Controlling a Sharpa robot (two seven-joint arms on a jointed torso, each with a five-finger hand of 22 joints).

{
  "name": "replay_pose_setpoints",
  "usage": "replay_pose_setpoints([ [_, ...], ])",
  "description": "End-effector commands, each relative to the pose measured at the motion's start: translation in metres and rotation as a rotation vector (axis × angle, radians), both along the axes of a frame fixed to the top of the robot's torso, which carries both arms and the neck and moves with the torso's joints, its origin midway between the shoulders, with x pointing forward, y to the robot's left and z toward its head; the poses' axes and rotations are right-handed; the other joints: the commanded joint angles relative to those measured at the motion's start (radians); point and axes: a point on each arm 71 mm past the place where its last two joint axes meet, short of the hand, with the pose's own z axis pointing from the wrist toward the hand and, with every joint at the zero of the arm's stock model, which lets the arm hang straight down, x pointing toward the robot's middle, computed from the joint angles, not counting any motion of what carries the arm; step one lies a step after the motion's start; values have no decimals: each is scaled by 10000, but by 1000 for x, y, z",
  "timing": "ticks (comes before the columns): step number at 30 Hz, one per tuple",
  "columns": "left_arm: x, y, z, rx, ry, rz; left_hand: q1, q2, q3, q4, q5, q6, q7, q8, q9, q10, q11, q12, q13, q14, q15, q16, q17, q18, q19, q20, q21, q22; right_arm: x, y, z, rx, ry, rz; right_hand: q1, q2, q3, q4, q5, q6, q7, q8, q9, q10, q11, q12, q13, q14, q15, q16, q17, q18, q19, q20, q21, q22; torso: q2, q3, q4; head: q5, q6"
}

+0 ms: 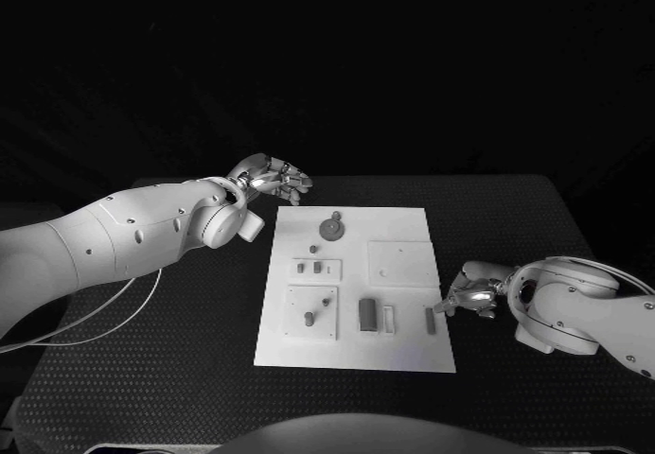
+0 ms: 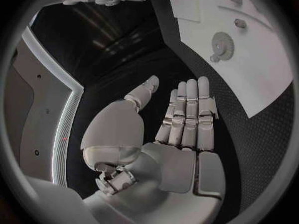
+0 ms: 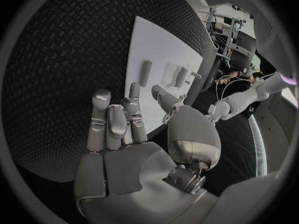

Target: Assemble the parts on the task board

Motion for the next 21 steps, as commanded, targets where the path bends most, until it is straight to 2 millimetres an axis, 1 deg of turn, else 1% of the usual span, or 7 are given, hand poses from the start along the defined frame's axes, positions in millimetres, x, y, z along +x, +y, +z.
replay_pose_setpoints([
  [1, 0, -3, 1, -121, -46, -145, -72, 3, 12, 53, 54, -46, 6, 48, -17, -31, -10, 13, -11, 0, 72, -64, 14, 113, -39, 54, -62, 14, -2, 1, -5, -639, -54, 244, -120, -6, -5, 105, -26, 81, -17, -12, -2, 99, 5, -27, -5, 97, 6, 20, 59, 76, 65, 5, 30, 112, 8, -7, 38, -50, -24],
  [3, 0, -2, 1, -119, -47, -139, -72, 4, 12, 54, 54, -46, 6, 48, -18, -31, -11, 13, -11, 0, 72, -65, 16, 113, -40, 54, -62, 14, -3, 3, -9, -636, -79, 240, -160, -33, 6, 163, -26, 85, -19, -18, -2, 106, 3, -33, -1, 98, 3, 18, 56, 76, 69, 1, 28, 113, 7, -15, 41, -72, -28],
  [6, 0, -3, 1, -117, -41, -136, -75, 5, 11, 56, 54, -46, 6, 49, -18, -31, -11, 14, -11, 0, 72, -67, 18, 113, -40, 55, -63, 15, -4, 7, -13, -604, -58, 267, -235, -100, 44, 299, -26, 86, -20, -33, -3, 114, 1, -48, 7, 93, -4, 10, 47, 76, 75, -7, 20, 113, 13, -27, 45, -57, -29],
  [9, 0, -3, 1, -121, -26, -154, -79, 2, 9, 58, 53, -47, 7, 49, -19, -32, -10, 13, -12, 1, 72, -69, 21, 113, -40, 55, -64, 16, -5, 11, -15, -574, -15, 345, -275, -146, 64, 373, -27, 82, -19, -44, -4, 113, 2, -58, 12, 85, -7, 5, 36, 76, 73, -11, 14, 113, 18, -32, 60, -95, -18],
  [10, 0, -3, 1, -119, -25, -150, -80, 2, 8, 58, 53, -47, 7, 49, -19, -32, -10, 13, -12, 1, 72, -69, 21, 113, -40, 55, -64, 16, -5, 13, -16, -577, 7, 371, -284, -165, 70, 391, -27, 79, -18, -48, -4, 111, 2, -61, 13, 74, -7, 2, 20, 76, 72, -12, 12, 113, 18, -30, 60, -107, -22],
  [18, -1, -3, 1, -123, -28, -155, -85, -2, 5, 62, 53, -50, 7, 49, -22, -33, -10, 12, -13, 0, 73, -75, 28, 113, -42, 56, -66, 18, -4, 18, -21, -951, -218, 675, -306, -204, 102, 460, -26, 59, -11, -68, -7, 93, 8, -78, 19, 36, -9, -9, -28, 76, 62, -17, 0, 113, 14, -27, 27, -76, -61],
  [21, -1, -3, 2, -121, -34, -144, -105, -5, -3, 76, 50, -53, 9, 49, -25, -35, -8, 10, -15, -1, 75, -82, 35, 112, -43, 58, -70, 20, -4, 19, -24, -1163, -266, 837, -300, -193, 114, 469, -25, 53, -10, -72, -8, 87, 9, -82, 22, 23, -10, -12, -45, 76, 59, -20, -2, 113, 8, -25, 30, -78, -71],
])
